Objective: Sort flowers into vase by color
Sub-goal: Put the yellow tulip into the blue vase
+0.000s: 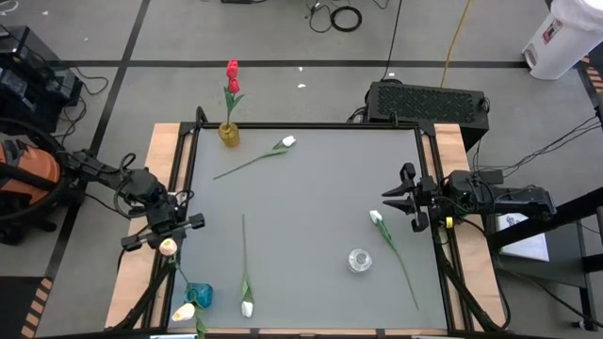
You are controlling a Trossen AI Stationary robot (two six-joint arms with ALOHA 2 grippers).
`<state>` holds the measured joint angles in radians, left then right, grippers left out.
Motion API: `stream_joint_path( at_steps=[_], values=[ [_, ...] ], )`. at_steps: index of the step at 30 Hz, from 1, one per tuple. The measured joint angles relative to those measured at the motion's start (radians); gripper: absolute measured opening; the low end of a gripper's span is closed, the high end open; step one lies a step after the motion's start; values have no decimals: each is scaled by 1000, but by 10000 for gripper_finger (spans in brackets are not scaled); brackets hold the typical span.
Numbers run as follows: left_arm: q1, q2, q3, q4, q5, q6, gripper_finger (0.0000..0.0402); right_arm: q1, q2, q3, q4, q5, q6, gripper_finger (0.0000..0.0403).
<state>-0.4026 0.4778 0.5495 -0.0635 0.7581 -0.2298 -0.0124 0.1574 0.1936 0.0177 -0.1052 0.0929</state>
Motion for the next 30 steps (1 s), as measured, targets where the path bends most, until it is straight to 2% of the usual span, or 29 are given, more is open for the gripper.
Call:
stream_joint_path(
  at_steps=[17, 30],
  values=[
    [-29, 0, 0, 3, 21, -25, 140, 0, 0, 0, 0, 0, 0, 84],
    [-76, 0, 0, -12, 34, -78, 144, 0, 0, 0, 0, 0, 0, 84]
  ],
)
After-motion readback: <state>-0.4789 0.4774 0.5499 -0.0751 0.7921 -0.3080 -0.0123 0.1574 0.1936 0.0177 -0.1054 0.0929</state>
